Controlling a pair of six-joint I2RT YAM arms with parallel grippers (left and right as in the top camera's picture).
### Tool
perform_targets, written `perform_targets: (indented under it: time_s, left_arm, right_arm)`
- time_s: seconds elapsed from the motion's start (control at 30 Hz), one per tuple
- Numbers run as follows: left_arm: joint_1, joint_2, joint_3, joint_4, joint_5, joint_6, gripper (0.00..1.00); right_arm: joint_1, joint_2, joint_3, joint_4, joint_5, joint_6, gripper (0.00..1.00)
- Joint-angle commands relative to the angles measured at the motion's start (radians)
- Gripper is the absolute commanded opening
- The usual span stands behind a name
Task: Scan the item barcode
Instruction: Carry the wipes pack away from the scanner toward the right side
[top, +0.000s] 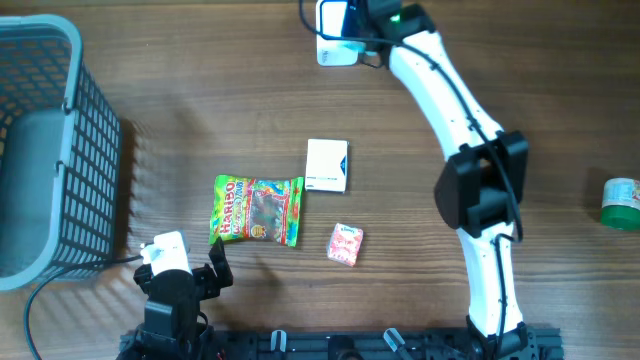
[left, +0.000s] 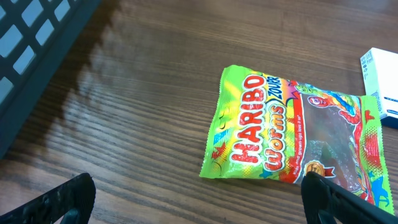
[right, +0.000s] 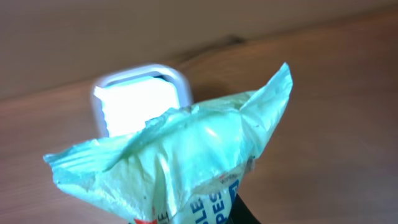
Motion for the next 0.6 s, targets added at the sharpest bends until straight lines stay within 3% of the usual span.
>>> perform_targets:
  time_s: [0.0,0.07,0.2,0.5,0.57]
  left_arm:
    - [-0.006,-0.007,0.003,-0.001,0.002,-0.005,1.0]
    - [-0.006,-0.007,0.003,-0.001,0.002,-0.005,1.0]
    - [-0.006,-0.007,0.003,-0.001,0.002,-0.005,1.0]
    - [-0.006,-0.007,0.003,-0.001,0.002,-0.005,1.0]
    - [-0.006,-0.007,0.003,-0.001,0.002,-0.005,1.0]
  right_arm:
    - [-0.068,-0.109,0.03,-0.256,0.322,0.116,0.04]
    - [-0.114,-0.113,0.029,-0.447,0.46,0.22,0.05]
    - [-0.261,-0.112,-0.025,-0.623,0.573,0.393,0.05]
    - [-0.643,-0.11,-0.321,-0.399,0.56,0.383,0.05]
    - [-0.703,-0.11,-0.353,-0.343,0.498,0.315,0.05]
